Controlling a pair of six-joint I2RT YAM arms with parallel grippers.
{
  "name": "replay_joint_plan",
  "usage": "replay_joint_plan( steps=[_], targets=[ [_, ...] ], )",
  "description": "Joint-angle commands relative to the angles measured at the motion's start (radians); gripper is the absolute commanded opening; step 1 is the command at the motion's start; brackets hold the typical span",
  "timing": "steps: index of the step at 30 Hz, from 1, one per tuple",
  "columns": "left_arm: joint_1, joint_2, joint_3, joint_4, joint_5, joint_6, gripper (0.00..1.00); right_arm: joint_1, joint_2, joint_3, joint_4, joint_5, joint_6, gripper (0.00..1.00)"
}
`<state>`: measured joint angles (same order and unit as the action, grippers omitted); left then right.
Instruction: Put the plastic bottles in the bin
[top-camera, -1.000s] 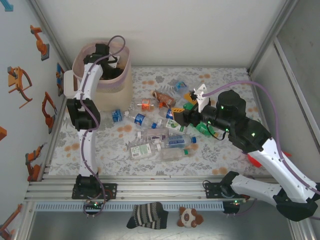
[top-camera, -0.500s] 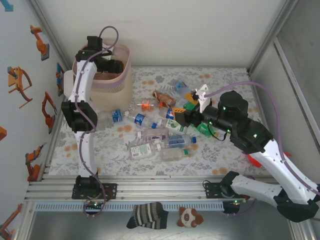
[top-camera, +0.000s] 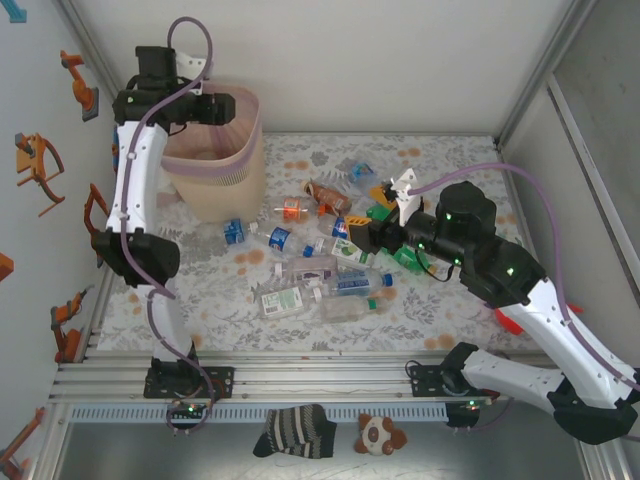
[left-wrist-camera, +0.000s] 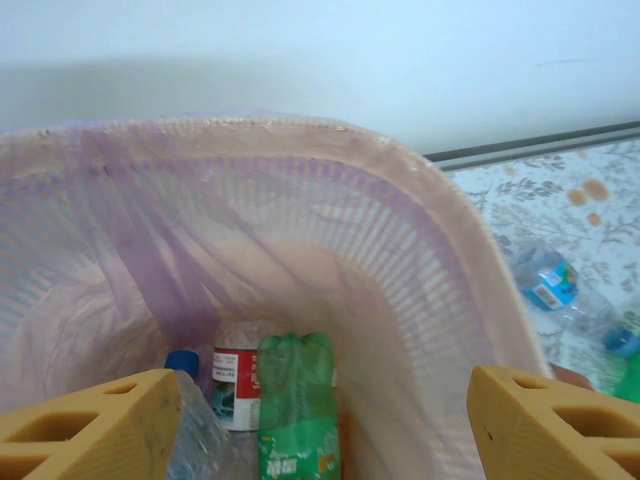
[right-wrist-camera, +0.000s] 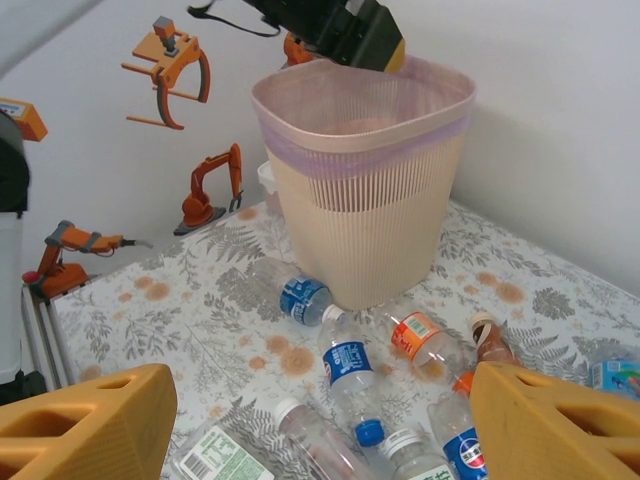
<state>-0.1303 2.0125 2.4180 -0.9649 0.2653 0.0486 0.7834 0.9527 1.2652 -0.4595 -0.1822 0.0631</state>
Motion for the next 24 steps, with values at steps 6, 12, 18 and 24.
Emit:
replay_joint_plan(
  steps=[6, 12, 18, 24],
  targets=[
    [-0.009, -0.204, -0.206, -0.012, 0.039, 0.02, 0.73, 0.01, -0.012, -0.024, 0.018, -0.005, -0.048, 0.77],
    [-0.011, -0.39, -0.435, 0.058, 0.0, -0.092, 0.71, 0.01, -0.004, -0.04, 0.025, -0.016, -0.07, 0.77],
    [-0.009, -0.672, -0.86, 0.358, -0.025, -0.342, 0.7, 0.01, 0.011, -0.05, 0.033, -0.047, -0.081, 0.78],
    [-0.006, -0.887, -1.162, 0.562, -0.125, -0.616, 0.68, 0.009, 0.005, -0.067, 0.033, -0.071, -0.086, 0.78]
  ],
)
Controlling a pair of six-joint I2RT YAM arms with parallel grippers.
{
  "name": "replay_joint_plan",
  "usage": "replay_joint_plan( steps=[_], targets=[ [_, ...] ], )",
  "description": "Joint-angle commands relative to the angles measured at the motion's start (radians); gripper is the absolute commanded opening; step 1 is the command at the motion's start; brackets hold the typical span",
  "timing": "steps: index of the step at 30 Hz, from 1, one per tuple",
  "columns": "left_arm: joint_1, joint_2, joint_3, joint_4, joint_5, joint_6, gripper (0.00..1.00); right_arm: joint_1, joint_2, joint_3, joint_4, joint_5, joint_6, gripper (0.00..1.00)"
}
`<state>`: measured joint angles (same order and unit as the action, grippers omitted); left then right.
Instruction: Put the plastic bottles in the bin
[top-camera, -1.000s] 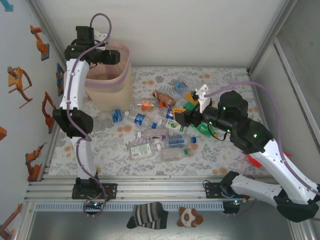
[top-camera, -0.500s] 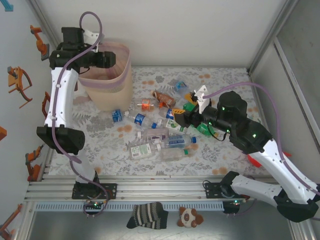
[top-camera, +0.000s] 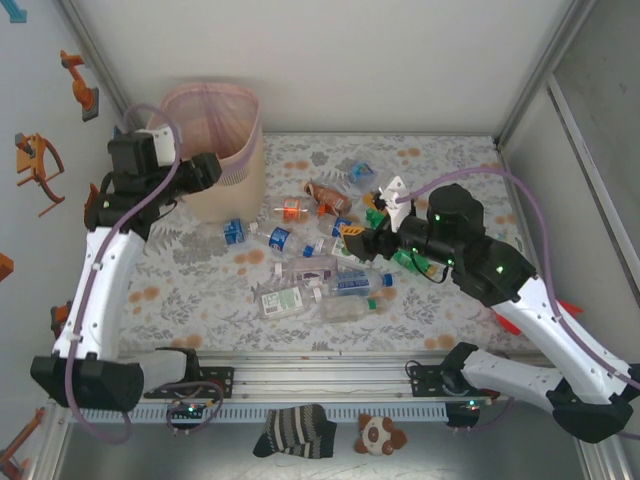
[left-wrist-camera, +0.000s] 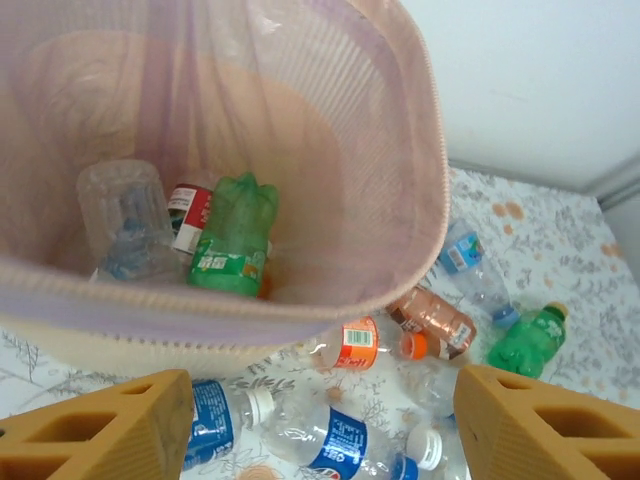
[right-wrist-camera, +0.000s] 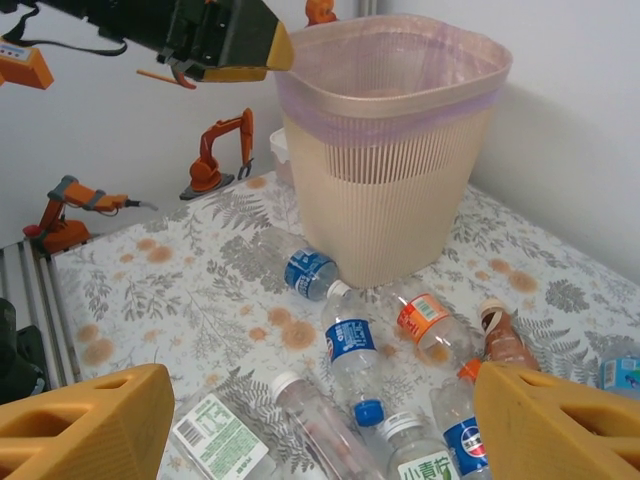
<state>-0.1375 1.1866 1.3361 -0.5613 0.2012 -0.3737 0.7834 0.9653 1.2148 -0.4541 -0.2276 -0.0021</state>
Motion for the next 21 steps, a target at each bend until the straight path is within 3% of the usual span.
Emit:
replay_joint_plan(
  steps=[1, 4, 8, 17, 21],
  targets=[
    [0.001, -0.084, -0.116, 0.179, -0.072, -0.233, 0.69, 0.008, -0.009, -0.022, 0.029, -0.029, -0.019, 0.78],
    [0.001, -0.132, -0.221, 0.218, -0.136, -0.386, 0.69, 0.008, -0.013, -0.042, 0.045, -0.033, -0.011, 0.78],
    [0.0, -0.134, -0.262, 0.107, -0.244, -0.559, 0.71, 0.008, -0.016, -0.06, 0.059, -0.046, 0.003, 0.78],
    [0.003, -0.085, -0.316, -0.079, -0.331, -0.878, 0.64, 0.008, -0.034, -0.075, 0.046, -0.047, 0.009, 0.78],
    [0.006, -0.03, -0.332, -0.112, -0.31, -0.955, 0.65, 0.009, -0.036, -0.083, 0.048, -0.045, 0.013, 0.78]
  ],
)
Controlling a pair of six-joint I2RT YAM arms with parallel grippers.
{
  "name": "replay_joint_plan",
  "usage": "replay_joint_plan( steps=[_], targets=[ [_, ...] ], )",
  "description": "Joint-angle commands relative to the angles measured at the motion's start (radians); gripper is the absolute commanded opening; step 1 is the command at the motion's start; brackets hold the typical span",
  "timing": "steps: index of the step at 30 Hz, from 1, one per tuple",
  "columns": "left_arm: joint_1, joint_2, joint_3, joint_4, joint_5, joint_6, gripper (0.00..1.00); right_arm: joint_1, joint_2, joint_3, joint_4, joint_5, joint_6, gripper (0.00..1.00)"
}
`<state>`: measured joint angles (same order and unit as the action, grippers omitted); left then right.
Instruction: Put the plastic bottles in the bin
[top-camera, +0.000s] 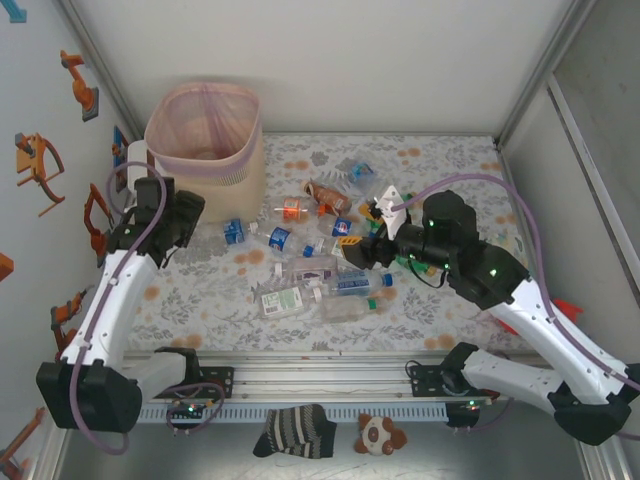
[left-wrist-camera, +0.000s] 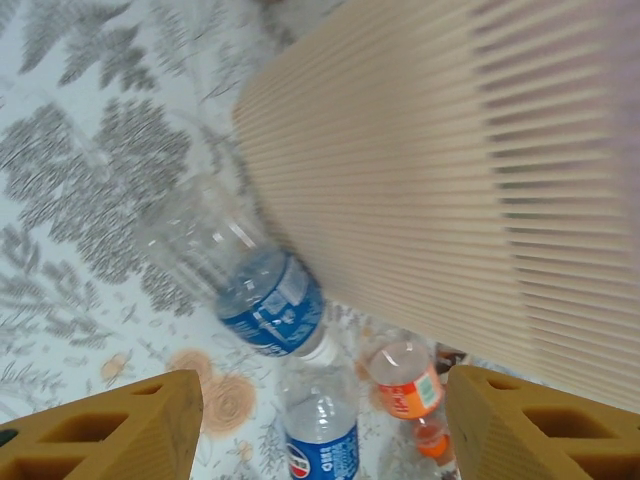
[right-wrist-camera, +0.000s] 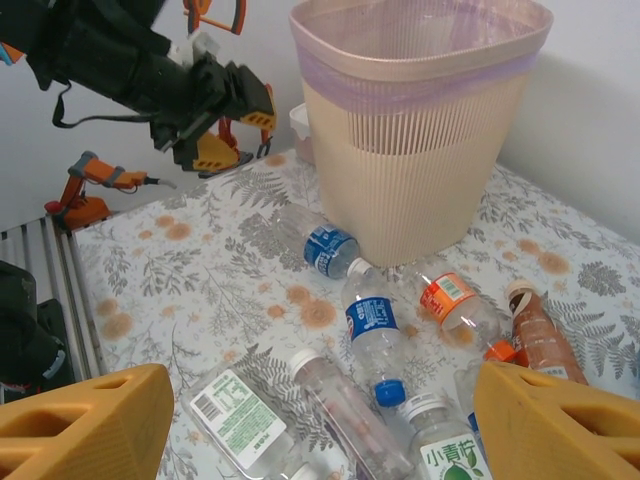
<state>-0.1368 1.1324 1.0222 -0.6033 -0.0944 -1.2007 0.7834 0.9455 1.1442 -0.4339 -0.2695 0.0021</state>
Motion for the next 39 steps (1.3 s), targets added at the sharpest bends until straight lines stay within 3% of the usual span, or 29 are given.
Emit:
replay_joint_plan(
  steps=[1, 12, 23, 39],
  targets=[
    [0.008, 0.036, -0.03, -0.054, 0.003, -0.141, 0.65, 0.008, -0.014, -0.012, 0.027, -0.005, 0.009, 0.78],
    [0.051, 0.167, -0.118, 0.082, 0.107, -0.272, 0.71, 0.008, -0.008, 0.0, 0.006, 0.007, 0.011, 0.78],
    [0.1, 0.289, -0.242, 0.383, 0.213, -0.439, 0.78, 0.009, -0.015, 0.021, -0.017, 0.021, 0.018, 0.78],
    [0.135, 0.502, -0.143, 0.441, 0.296, -0.464, 0.8, 0.01, -0.062, 0.029, -0.049, 0.064, 0.027, 0.78]
  ],
)
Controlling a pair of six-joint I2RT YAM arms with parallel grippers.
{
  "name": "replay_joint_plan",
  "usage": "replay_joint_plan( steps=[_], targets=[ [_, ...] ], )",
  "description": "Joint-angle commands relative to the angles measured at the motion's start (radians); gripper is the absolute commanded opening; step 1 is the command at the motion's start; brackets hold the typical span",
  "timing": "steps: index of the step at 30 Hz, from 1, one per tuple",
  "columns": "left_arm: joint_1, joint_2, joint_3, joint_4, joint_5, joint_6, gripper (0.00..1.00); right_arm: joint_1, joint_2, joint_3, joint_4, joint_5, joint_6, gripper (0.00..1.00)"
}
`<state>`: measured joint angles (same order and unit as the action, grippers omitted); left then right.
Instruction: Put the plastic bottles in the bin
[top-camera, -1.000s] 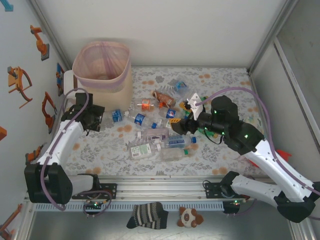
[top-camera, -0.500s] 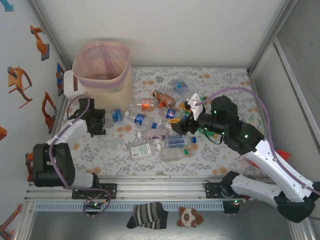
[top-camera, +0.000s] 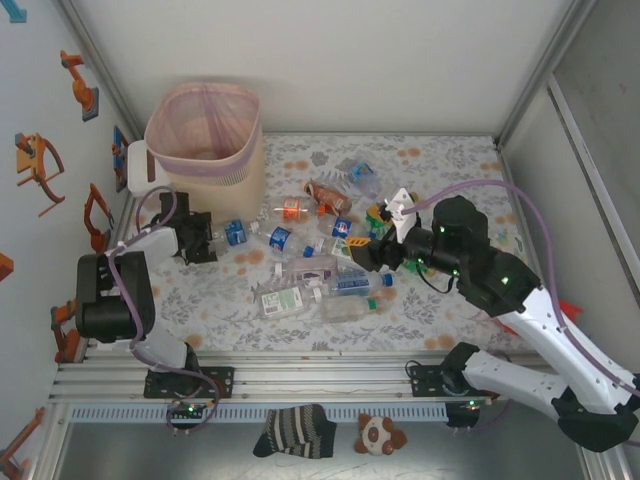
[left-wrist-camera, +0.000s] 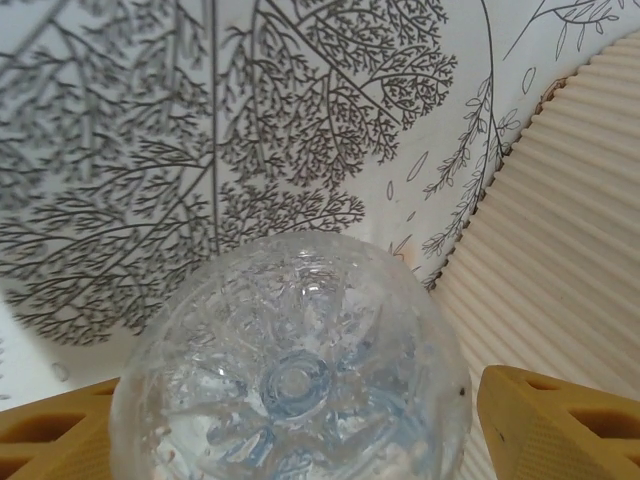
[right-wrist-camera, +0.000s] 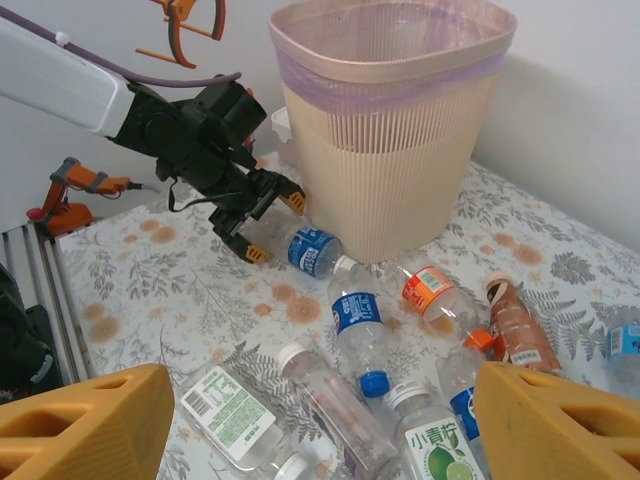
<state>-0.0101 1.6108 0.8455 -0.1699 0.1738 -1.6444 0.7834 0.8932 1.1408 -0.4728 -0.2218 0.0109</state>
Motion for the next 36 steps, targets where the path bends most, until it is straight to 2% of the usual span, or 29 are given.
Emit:
replay_joint_plan(
  steps=[1, 10, 21, 28, 36],
  targets=[
    [0.008, 0.033, 0.041, 0.005, 0.032, -0.022, 0.8, 0.01, -0.011, 0.034, -0.011, 0.017, 0.017, 0.78],
    [0.01, 0.082, 0.045, 0.015, 0.047, -0.038, 0.74, 0.009, 0.003, 0.046, -0.014, 0.018, 0.011, 0.78],
    [0.013, 0.038, 0.028, -0.005, 0.016, -0.036, 0.63, 0.009, -0.005, 0.047, -0.015, 0.018, 0.012, 0.78],
    [0.028, -0.04, 0.013, -0.047, -0.01, -0.015, 0.6, 0.01, -0.009, 0.046, -0.014, 0.019, 0.014, 0.77],
    [0.076, -0.21, -0.032, -0.094, -0.064, 0.077, 0.58, 0.01, -0.018, 0.039, -0.014, 0.019, 0.016, 0.77]
  ],
)
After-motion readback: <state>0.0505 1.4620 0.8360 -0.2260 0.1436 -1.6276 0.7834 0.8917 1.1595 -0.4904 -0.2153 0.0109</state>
